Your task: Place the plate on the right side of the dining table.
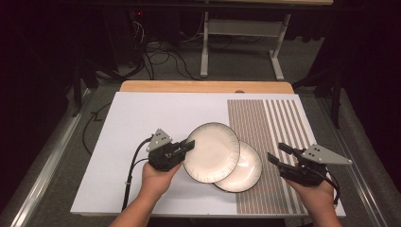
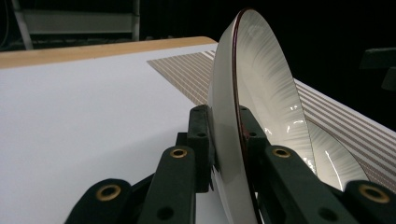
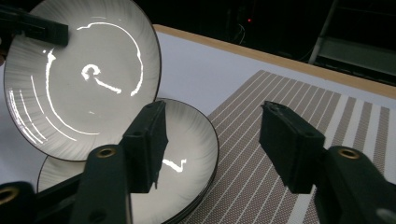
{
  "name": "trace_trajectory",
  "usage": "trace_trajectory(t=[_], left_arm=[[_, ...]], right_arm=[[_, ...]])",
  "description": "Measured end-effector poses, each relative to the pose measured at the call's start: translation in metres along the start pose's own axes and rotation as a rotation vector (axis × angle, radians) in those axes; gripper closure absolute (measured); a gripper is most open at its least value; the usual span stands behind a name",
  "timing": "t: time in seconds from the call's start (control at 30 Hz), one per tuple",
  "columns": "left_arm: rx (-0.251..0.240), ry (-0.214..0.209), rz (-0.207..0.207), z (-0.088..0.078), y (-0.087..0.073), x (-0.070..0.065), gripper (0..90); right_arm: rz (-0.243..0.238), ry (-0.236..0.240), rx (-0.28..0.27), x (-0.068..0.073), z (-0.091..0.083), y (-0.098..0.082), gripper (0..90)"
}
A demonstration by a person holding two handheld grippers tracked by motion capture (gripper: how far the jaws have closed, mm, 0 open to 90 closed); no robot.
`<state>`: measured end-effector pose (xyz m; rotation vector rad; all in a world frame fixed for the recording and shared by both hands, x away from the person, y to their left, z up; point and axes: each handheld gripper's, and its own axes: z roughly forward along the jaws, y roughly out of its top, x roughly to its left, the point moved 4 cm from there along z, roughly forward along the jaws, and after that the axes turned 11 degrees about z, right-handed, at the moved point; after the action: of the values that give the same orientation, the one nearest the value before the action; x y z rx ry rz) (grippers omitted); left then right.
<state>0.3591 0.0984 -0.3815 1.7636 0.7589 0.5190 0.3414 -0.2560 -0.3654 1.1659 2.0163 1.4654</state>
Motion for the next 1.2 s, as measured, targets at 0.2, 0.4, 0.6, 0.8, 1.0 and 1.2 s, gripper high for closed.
trace_trajectory(t=[0.2, 0.4, 0.6, 0.8, 1.0, 1.2], left_arm=[[-0.023, 0.013, 0.06, -0.003, 0.002, -0.006, 79.9], [-0.029, 0.017, 0.088, -0.005, 0.002, -0.007, 79.6], [-0.028, 0.017, 0.102, -0.006, 0.002, -0.007, 79.4], [-0.028, 0.018, 0.118, -0.006, 0.002, -0.008, 79.2], [-0.022, 0.016, 0.122, -0.007, 0.002, -0.008, 79.0], [-0.021, 0.013, 0.124, -0.006, 0.002, -0.007, 79.0]], right_arm=[[0.014, -0.016, -0.042, -0.003, -0.007, -0.002, 20.9], [0.04, -0.037, -0.039, -0.007, -0.008, -0.008, 1.0], [0.023, -0.046, -0.038, -0.004, -0.005, -0.008, 0.6], [0.016, -0.039, -0.032, 0.002, 0.001, -0.005, 0.6], [-0.006, -0.012, -0.025, 0.013, 0.012, -0.002, 1.3], [-0.023, 0.006, -0.018, 0.02, 0.025, 0.002, 5.5]])
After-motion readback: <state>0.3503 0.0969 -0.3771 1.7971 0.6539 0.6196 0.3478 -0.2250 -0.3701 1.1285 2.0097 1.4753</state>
